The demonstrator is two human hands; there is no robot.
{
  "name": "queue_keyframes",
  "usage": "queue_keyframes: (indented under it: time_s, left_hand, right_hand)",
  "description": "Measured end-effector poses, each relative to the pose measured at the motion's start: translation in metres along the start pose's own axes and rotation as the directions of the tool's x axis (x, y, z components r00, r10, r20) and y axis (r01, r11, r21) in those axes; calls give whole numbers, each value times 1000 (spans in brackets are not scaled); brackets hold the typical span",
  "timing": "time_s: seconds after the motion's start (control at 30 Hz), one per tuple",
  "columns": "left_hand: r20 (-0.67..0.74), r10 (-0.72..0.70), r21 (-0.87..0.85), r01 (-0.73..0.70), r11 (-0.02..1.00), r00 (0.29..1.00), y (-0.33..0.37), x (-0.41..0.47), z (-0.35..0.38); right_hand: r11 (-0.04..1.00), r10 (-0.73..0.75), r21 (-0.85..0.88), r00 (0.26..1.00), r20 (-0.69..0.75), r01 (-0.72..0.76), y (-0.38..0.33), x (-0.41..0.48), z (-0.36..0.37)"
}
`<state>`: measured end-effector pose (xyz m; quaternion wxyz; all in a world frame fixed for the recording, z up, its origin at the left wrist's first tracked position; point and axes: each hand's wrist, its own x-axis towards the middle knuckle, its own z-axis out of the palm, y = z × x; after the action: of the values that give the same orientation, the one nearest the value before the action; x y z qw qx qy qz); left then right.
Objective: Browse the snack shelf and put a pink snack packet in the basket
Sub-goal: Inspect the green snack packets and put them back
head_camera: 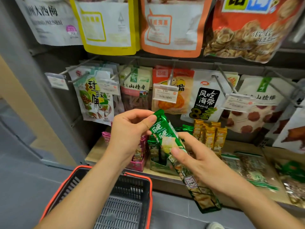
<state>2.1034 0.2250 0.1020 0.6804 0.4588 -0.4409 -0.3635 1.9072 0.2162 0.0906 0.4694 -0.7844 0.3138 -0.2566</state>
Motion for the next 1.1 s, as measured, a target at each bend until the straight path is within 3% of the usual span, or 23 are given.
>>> queue_keyframes:
  time_s: [0.17, 0.27, 0.4, 0.5, 0.57, 0.7, 0.93, 1.1]
  left_hand:
    - [-53, 89, 152, -80, 985, 995, -2, 2, -9]
    - [-66, 86, 110, -79, 991, 994, -4, 3, -9]
    - [96, -52, -91, 61, 994, 994, -3, 2, -7]
    - [240, -157, 61, 147, 987, 958, -3, -2, -8]
    - [243, -230, 116, 207, 971, 942, -4, -2, -7]
    - [215, -392, 42, 393, 919, 894, -3, 0, -7]
    - [205, -426, 24, 431, 902, 881, -6, 3, -11]
    - [126, -334, 92, 324, 942, 934, -11, 4, -11]
  right_hand:
    - [999, -29, -21, 998, -52, 28, 0, 2, 11]
    - [998, -33, -47, 997, -71, 29, 1, 3, 15]
    - [982, -22, -189, 990, -141, -5, 1, -4, 15]
    - [921, -13, -387, 986, -167, -53, 2, -8, 13]
    - [852, -49, -522, 984, -174, -50, 4, -10, 13]
    - [776, -71, -628, 982, -175, -56, 2, -13, 16]
    - [705, -65, -701, 974, -216, -108, 4, -14, 15]
    - [803, 11, -584, 984, -179, -115, 6, -14, 14]
